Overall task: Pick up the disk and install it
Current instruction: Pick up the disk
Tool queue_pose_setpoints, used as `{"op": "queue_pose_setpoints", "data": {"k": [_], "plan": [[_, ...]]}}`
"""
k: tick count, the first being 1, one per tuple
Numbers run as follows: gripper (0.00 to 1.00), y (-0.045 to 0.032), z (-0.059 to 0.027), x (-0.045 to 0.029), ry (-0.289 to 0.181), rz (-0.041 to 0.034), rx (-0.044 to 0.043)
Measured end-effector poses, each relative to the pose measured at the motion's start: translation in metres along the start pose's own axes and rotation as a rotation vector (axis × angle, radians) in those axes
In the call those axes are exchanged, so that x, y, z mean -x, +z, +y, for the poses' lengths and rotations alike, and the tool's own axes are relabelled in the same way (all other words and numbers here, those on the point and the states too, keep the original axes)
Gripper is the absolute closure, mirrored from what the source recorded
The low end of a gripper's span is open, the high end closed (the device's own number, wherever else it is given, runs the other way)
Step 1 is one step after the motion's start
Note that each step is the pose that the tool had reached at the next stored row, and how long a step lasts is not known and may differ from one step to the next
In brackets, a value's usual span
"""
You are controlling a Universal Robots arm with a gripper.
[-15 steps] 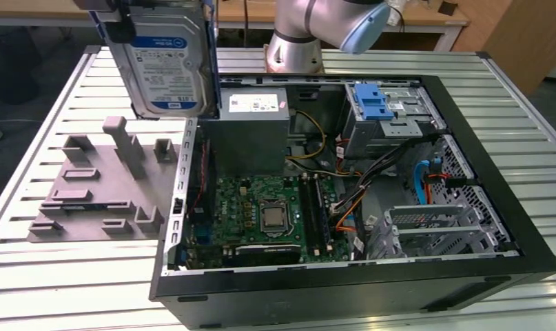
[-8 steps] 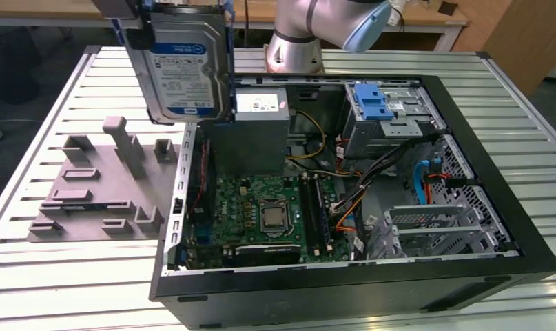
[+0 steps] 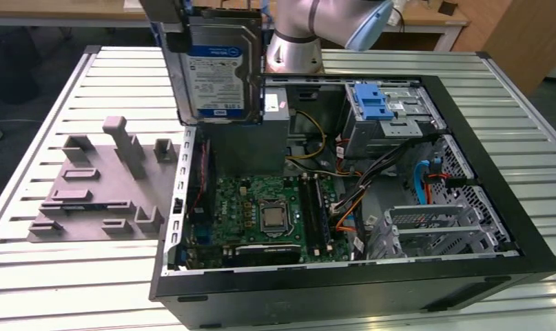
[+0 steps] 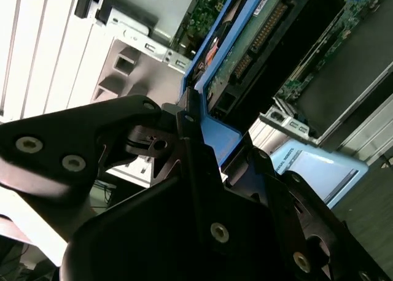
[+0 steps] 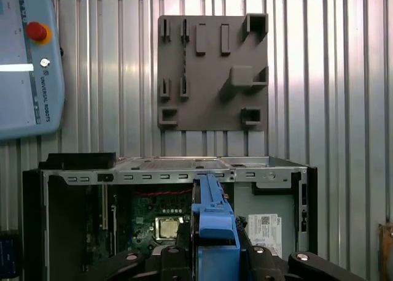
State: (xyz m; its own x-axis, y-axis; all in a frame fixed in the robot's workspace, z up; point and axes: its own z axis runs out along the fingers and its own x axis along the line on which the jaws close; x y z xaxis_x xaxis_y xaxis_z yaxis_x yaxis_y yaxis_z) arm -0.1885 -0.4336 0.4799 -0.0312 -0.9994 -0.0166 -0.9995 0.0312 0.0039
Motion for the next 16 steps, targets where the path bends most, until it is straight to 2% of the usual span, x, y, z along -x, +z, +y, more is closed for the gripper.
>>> {"op": "queue_pose_setpoints", "data": {"k": [16], "plan": [[0.64, 0.0032, -0.0726, 0.0019, 0.0, -0.0002, 0.0]]}}
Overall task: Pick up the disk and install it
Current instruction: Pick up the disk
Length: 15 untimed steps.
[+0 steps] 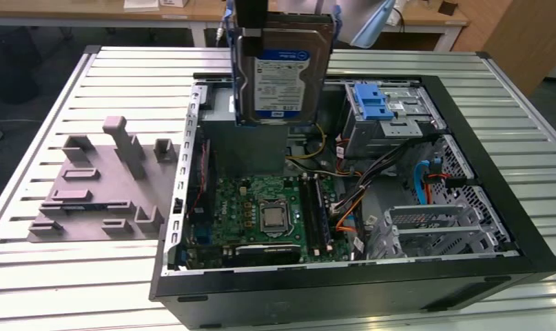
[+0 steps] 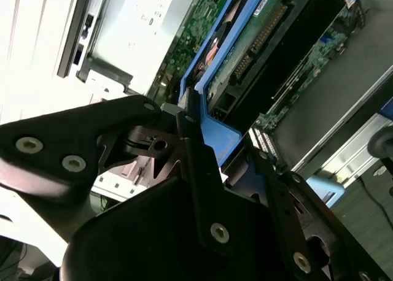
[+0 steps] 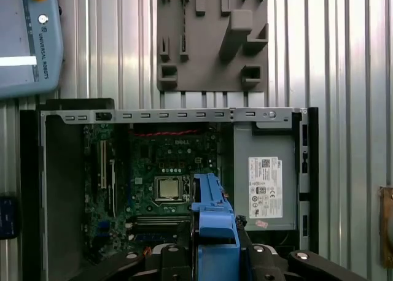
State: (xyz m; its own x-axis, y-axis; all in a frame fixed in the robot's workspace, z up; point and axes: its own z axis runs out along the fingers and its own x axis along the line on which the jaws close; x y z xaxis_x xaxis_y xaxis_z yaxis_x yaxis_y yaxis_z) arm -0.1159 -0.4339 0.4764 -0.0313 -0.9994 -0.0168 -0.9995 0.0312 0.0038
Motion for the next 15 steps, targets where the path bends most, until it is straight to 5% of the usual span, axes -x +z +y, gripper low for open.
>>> {"op": "queue_pose_setpoints", "data": {"k": [5, 10, 15], "plan": [[0.64, 0.0004, -0.0178, -0.0007, 0.0, -0.0001, -0.0001], [0.64, 0.0015, -0.0211, -0.0098, 0.0, 0.0001, 0.0], [0.64, 0.0018, -0.0304, -0.0105, 0.0, 0.0001, 0.0]]}}
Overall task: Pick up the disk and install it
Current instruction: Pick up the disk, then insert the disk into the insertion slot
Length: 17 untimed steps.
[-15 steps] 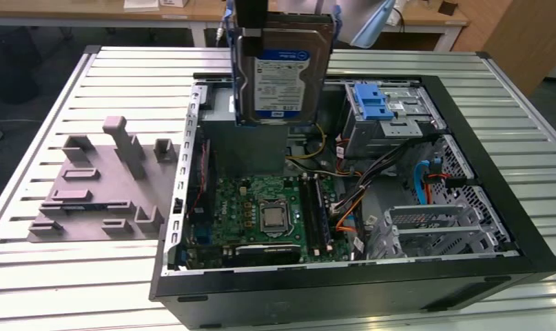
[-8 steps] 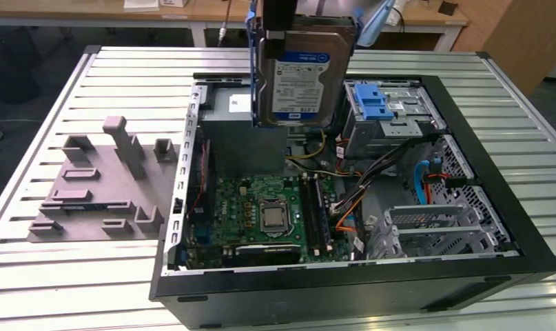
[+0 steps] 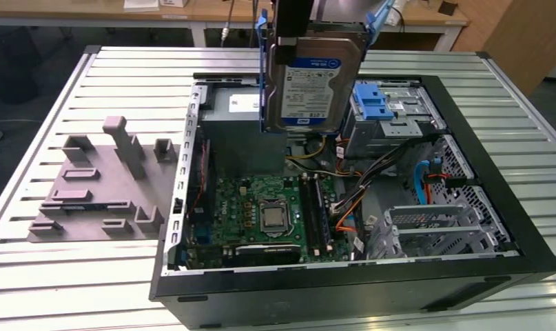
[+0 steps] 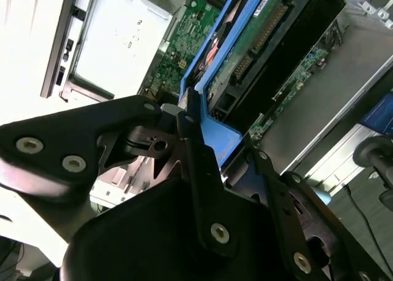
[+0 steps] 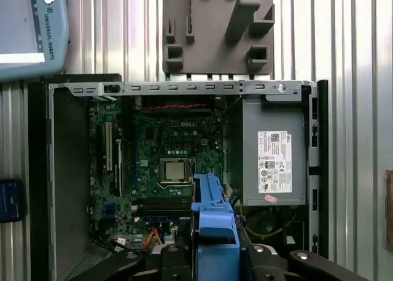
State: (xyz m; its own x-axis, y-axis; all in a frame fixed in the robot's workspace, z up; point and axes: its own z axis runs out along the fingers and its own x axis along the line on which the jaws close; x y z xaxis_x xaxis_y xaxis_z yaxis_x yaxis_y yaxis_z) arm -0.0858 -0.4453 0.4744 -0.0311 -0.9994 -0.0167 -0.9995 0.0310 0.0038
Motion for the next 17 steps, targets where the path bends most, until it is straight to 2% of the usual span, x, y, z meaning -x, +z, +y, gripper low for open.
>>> {"op": "queue_pose_setpoints", "data": {"k": [17], "plan": [[0.64, 0.0, -0.0005, -0.0001, 0.0, 0.0, 0.0]]}}
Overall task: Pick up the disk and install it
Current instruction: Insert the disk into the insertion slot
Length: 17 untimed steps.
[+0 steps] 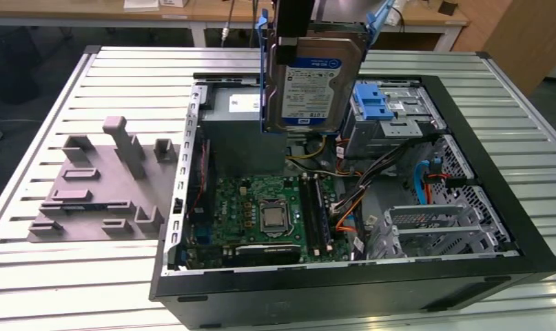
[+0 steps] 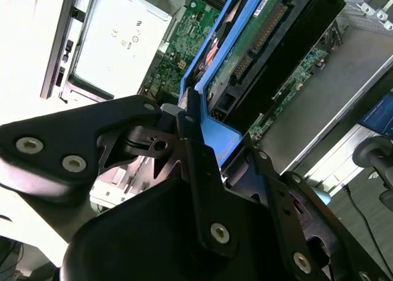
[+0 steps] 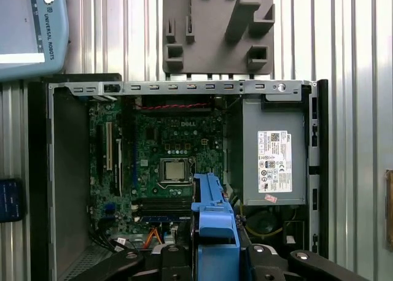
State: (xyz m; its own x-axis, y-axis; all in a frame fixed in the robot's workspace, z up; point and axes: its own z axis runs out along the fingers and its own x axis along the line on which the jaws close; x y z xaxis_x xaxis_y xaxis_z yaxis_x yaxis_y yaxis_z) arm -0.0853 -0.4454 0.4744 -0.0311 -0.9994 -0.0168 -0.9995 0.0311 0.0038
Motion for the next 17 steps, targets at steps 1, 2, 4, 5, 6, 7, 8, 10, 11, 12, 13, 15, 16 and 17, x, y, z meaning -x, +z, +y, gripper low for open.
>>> {"op": "queue_pose_setpoints", "data": {"k": [1, 2, 4, 5, 6, 7, 8, 10, 11, 12, 13, 15, 16, 17], "plan": [[0.64, 0.0, -0.0001, -0.0006, 0.0, 0.0, 0.0], [0.64, -0.0001, -0.0001, -0.002, 0.0, 0.0002, 0.0001], [0.64, -0.0001, -0.0002, -0.0072, 0.0, 0.0, 0.0], [0.64, -0.0001, -0.0003, -0.0108, 0.0, 0.0, 0.0], [0.64, 0.0, -0.0004, -0.0146, 0.0, 0.0, 0.0], [0.64, 0.0001, -0.0005, -0.0186, 0.0, 0.0, 0.0], [0.64, 0.0001, -0.0007, -0.0224, 0.0, 0.0001, 0.0], [0.64, 0.0003, -0.0009, -0.0283, 0.0, -0.0001, -0.0007], [0.64, 0.0003, -0.0009, -0.0295, 0.0, -0.0001, -0.0019], [0.64, 0.0004, -0.0011, -0.0298, 0.0, -0.0002, -0.003], [0.64, 0.0004, -0.0018, -0.0299, -0.001, -0.0001, -0.0036], [0.64, 0.0007, -0.0058, -0.0299, -0.002, -0.0001, -0.004], [0.64, 0.001, -0.0083, -0.0299, -0.002, -0.0001, -0.0041], [0.64, 0.0013, -0.0107, -0.0299, -0.002, -0.0002, -0.0042]]}}
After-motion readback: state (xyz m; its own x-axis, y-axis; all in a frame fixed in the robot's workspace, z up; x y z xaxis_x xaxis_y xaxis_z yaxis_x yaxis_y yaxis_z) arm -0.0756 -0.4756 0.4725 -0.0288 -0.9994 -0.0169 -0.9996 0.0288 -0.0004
